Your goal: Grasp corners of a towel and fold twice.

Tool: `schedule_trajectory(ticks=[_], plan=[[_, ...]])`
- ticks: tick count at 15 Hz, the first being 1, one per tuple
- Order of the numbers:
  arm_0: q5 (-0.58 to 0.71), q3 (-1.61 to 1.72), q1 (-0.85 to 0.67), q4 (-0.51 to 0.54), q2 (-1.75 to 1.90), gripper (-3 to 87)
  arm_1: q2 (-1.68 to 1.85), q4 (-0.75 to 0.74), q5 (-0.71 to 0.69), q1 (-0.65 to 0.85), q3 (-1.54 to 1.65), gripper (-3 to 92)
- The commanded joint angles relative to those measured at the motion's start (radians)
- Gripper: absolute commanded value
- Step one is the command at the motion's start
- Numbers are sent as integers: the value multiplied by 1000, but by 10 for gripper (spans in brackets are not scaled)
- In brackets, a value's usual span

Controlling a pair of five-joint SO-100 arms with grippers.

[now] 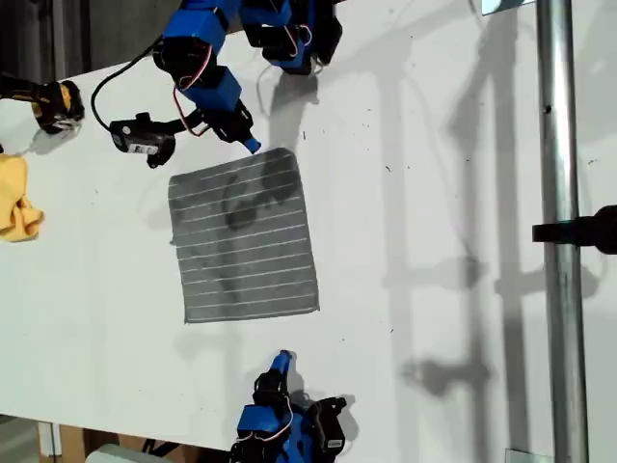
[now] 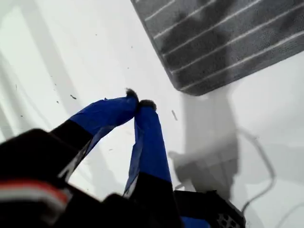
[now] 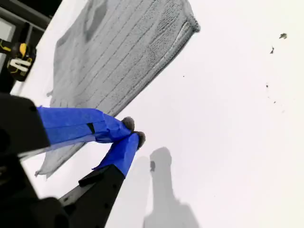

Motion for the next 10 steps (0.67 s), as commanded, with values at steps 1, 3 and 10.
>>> schedule_trajectory(ticks=[1,3,10], plan=[[-3,-3,8,-21,5,-15,5,2,-21,9,-57,146],[-5,-3,8,-21,5,-15,-31,8,-35,2,-60,323],[-8,-3,12,-20,5,-15,-41,-150,-115,46,202,373]])
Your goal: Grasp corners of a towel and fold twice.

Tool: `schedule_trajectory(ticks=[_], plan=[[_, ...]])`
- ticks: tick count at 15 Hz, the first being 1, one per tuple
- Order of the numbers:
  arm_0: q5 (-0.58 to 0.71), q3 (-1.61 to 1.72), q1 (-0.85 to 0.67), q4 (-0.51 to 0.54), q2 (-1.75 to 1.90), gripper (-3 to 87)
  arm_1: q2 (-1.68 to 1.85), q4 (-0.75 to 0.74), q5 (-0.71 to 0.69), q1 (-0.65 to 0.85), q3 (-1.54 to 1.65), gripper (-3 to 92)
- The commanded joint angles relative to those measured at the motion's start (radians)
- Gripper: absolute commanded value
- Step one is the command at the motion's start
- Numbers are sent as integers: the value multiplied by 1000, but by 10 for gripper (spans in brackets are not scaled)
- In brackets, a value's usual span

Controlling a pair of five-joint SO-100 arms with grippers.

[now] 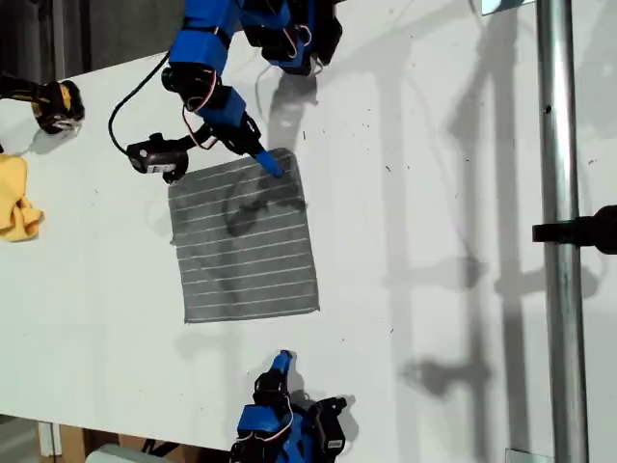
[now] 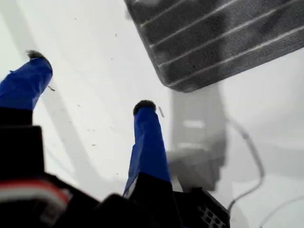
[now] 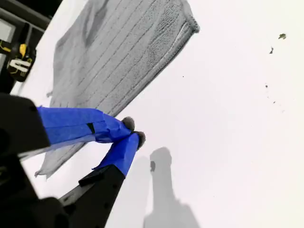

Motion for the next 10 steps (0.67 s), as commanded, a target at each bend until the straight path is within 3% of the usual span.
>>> schedule_trajectory(ticks=[1,10], plan=[[-8,-3,9,-20,5,-15,40,-115,-37,21,123,374],[-11,-3,15,-20,5,-15,-35,-465,-106,123,423,374]])
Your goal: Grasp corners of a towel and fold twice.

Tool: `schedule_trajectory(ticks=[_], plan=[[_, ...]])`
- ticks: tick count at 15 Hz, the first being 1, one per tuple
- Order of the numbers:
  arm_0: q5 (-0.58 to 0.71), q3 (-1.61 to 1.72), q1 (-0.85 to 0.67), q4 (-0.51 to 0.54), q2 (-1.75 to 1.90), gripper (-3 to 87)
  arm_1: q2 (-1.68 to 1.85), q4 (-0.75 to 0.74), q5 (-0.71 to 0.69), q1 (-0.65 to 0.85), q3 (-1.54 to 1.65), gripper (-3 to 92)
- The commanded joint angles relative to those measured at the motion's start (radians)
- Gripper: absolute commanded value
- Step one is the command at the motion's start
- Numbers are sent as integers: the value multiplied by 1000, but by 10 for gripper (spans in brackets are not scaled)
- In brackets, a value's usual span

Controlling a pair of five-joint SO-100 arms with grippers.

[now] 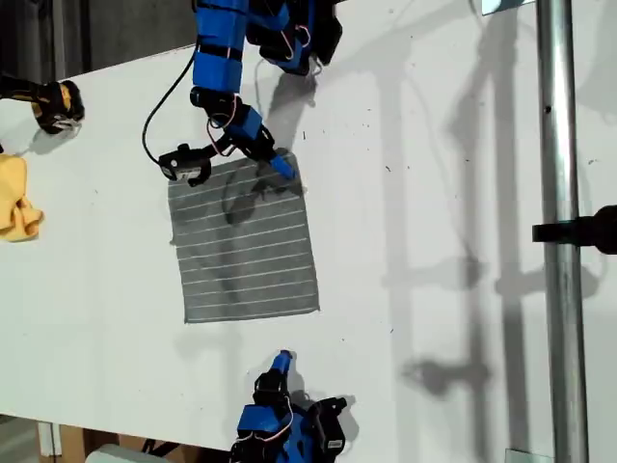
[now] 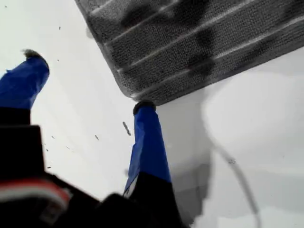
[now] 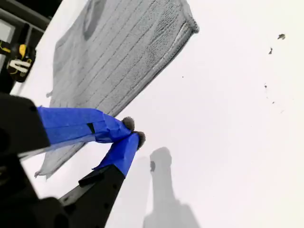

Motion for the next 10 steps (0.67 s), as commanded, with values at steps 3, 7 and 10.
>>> schedule_trajectory(ticks=[3,7,10], plan=[[-14,-3,15,-18,5,-15,-132,-117,-38,51,-6,375],[-15,-3,14,-18,5,-15,-193,-132,-57,75,-9,363],[-15,-3,11,-18,5,-15,-252,-115,-60,92,-34,353]])
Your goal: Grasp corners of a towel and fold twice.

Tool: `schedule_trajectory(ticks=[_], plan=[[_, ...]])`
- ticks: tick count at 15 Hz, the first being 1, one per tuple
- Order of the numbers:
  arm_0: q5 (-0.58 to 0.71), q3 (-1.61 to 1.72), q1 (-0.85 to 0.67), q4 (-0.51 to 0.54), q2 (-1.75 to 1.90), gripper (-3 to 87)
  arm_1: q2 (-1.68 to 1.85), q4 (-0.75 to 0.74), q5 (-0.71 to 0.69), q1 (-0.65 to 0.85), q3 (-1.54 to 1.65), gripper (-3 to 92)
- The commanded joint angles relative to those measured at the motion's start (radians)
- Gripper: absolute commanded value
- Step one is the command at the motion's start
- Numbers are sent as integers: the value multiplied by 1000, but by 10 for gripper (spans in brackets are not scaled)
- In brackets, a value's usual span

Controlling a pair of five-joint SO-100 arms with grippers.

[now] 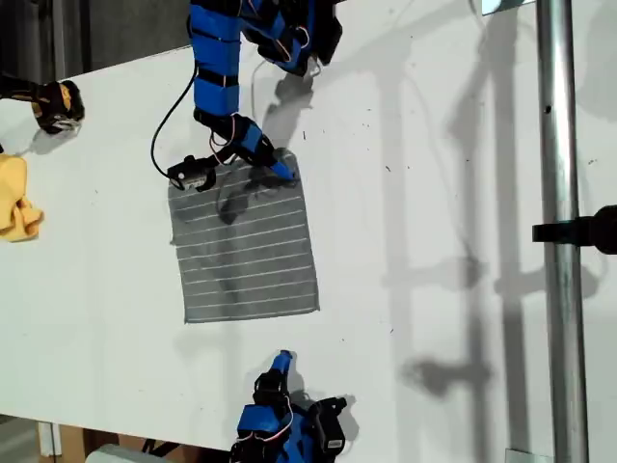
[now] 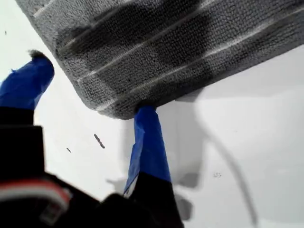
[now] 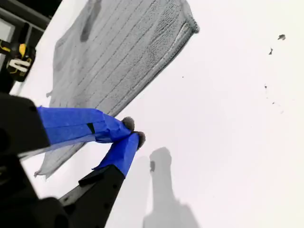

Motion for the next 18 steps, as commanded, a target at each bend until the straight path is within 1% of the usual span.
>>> schedule_trajectory(ticks=[1,4,9,10,11,12,13,16,17,18], plan=[[-11,-3,11,-18,5,-15,-66,25,-9,23,-63,347],[-14,-2,12,-18,5,-15,-187,64,-11,5,-153,338],[-11,-2,6,-20,5,-15,-184,63,-11,-20,-164,316],[-11,-2,6,-20,5,-15,-179,61,-11,-21,-166,294],[-11,-2,6,-20,5,-15,-169,61,-11,-20,-166,183],[-12,-2,6,-20,5,-15,-153,63,-3,-14,-166,100],[-14,-2,8,-20,5,-15,-143,66,-3,-8,-164,73],[-17,-2,8,-20,5,-15,-149,67,-11,-6,-169,39],[-18,-2,8,-20,5,-15,-158,67,-11,-9,-173,-1],[-20,-2,9,-18,5,-15,-166,64,-11,-17,-176,-1]])
